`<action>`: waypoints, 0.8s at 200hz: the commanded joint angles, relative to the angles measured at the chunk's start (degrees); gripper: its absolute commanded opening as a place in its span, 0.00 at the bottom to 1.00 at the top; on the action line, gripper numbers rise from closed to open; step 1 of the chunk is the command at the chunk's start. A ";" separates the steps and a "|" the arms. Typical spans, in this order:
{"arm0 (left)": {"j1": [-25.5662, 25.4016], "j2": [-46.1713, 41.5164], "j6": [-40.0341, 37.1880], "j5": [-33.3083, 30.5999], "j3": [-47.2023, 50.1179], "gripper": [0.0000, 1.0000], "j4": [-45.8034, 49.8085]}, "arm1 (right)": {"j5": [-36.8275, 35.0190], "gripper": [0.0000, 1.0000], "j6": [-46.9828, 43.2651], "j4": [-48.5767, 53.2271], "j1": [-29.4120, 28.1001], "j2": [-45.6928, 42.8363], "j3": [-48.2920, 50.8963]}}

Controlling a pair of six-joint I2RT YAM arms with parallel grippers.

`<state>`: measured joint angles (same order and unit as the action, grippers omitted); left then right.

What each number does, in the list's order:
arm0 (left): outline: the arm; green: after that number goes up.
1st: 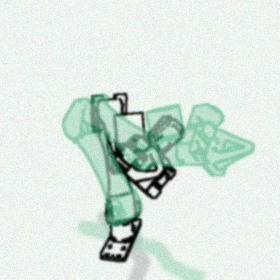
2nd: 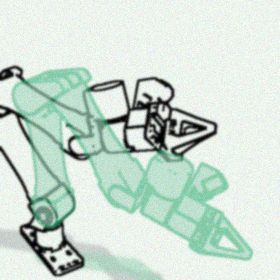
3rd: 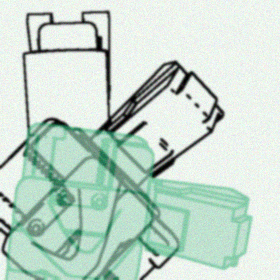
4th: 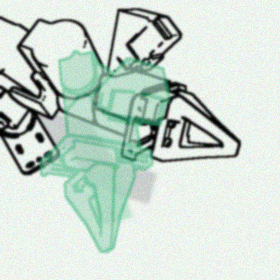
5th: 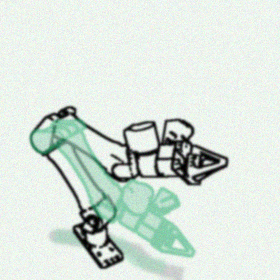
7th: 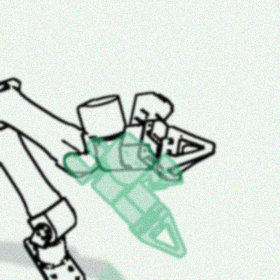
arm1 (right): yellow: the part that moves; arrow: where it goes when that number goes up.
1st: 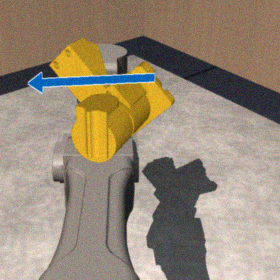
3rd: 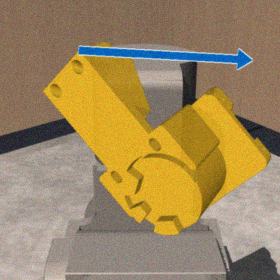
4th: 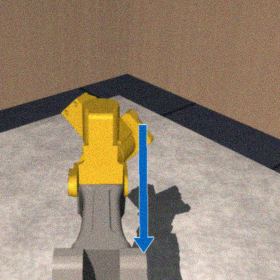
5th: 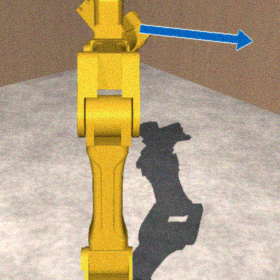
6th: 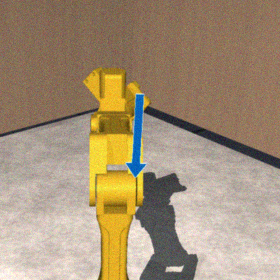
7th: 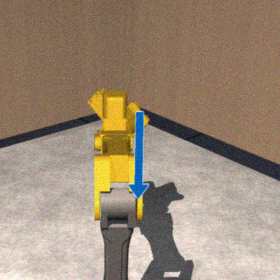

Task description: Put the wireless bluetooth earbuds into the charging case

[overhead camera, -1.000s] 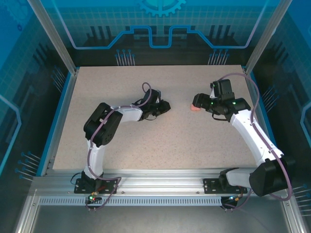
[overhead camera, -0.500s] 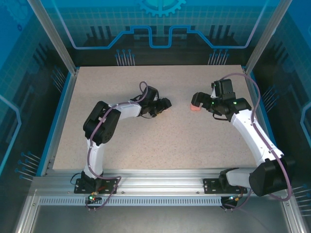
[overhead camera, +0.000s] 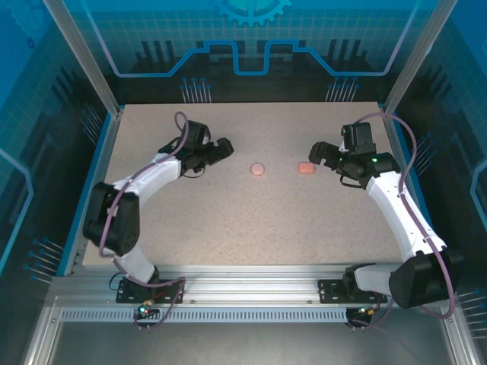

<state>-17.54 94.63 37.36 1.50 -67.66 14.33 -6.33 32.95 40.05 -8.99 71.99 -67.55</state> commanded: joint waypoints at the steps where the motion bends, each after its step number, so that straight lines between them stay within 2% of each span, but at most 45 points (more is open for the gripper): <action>1: -0.08 -7.38 -10.11 -8.66 6.05 0.99 -3.00 | -10.61 1.00 -2.38 -2.76 1.14 -1.67 1.46; 26: -0.03 -16.62 -19.72 -16.37 18.71 0.99 -18.91 | -21.24 1.00 -3.93 -14.72 1.35 -3.94 10.35; 41: 0.16 -21.20 -25.83 -21.22 27.46 0.99 -30.70 | -24.22 1.00 -6.85 -20.80 1.51 -4.32 14.60; 53: 1.12 -23.44 -30.15 -22.15 32.87 0.99 -37.87 | -24.71 1.00 -10.38 -23.29 1.68 -3.32 16.15; 76: 4.93 -25.56 -33.37 -22.55 37.93 0.99 -39.69 | -23.75 1.00 -16.11 -31.17 1.70 -1.95 21.78; 97: 7.17 -24.93 -36.11 -22.27 43.10 0.99 -46.63 | -23.86 1.00 -19.71 -39.42 1.69 -0.96 26.88; 110: 8.29 -24.38 -37.02 -21.73 42.88 0.99 -46.93 | -23.73 1.00 -21.90 -43.45 1.70 0.22 29.36; 120: 8.61 -22.88 -38.92 -21.36 43.44 0.99 -51.83 | -23.58 1.00 -23.36 -46.92 1.70 1.41 31.16; 143: 9.22 -20.99 -41.87 -20.55 41.88 0.99 -47.30 | -23.43 1.00 -25.72 -54.31 1.67 4.68 34.89; 160: 10.68 -19.36 -40.04 -17.75 47.98 0.99 -58.35 | -22.80 1.00 -26.58 -61.49 1.85 6.05 37.44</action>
<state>-8.80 72.99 -0.67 -18.90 -24.51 -31.83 -28.53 10.13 -7.42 -8.19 76.29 -33.17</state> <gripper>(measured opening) 0.987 0.999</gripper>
